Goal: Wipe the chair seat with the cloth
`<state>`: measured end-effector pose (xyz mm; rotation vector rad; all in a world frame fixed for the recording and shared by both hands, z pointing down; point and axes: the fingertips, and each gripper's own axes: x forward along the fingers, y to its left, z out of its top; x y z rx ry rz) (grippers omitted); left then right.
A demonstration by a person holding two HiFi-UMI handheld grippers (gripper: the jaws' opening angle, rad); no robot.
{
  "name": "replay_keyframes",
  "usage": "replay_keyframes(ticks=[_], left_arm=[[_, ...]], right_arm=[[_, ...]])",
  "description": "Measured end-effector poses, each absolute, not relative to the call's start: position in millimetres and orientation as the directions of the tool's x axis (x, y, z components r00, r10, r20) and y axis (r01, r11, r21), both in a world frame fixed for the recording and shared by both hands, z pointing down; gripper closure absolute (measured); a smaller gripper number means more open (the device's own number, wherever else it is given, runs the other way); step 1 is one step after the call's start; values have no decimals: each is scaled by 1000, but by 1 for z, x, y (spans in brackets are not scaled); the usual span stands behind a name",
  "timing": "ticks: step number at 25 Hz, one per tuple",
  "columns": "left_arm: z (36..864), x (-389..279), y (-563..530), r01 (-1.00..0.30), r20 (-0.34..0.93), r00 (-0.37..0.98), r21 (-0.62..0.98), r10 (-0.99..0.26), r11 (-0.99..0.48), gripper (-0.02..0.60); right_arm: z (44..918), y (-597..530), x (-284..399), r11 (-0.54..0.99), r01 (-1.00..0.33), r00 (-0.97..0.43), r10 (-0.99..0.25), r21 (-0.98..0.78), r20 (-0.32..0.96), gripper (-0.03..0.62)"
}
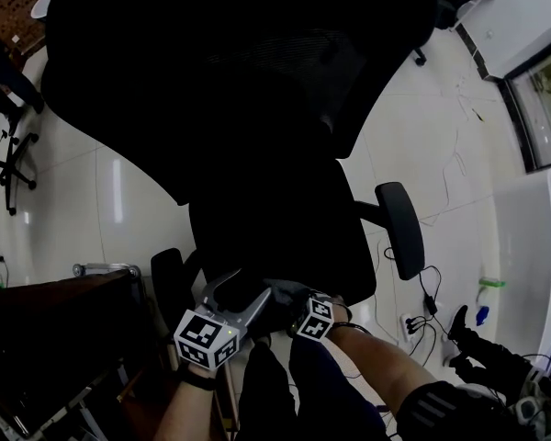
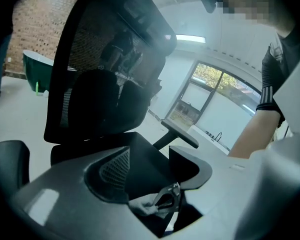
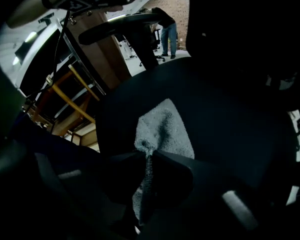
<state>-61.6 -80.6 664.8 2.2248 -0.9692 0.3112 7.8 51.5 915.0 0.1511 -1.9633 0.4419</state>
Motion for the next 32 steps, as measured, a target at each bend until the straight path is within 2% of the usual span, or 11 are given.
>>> replay_keyframes(ticks=[7,13,16,21,25,32], left_arm=[[668,-54,-81,-711,464,703,498,-539,-497,314],[664,-42,-83,-697,459,717,500,-525,-514,315],[661,-41,-84,-695,459,718,499,-523,-517,314],[647,-42,-85,-694,453,719,497,-527,-520,314],[617,-46,-84,-682,427,730,504,-533,-530,317],[538,-57,-71,-664,397,748,437,-533,-606,328]], right_arm=[[909,12,130,888,-439,-316,-12,-136,949,571],[902,-3,169,859,-505,-256,-55,-85,965,571],[895,-11,165,822,-563,-276,-88,-87,957,571],[849,-36,137,709,-686,-407,-186,-165,895,571],[778,-64,98,669,-709,-535,-302,-224,789,571],[623,-97,49,665,-704,-651,-465,-249,600,571]])
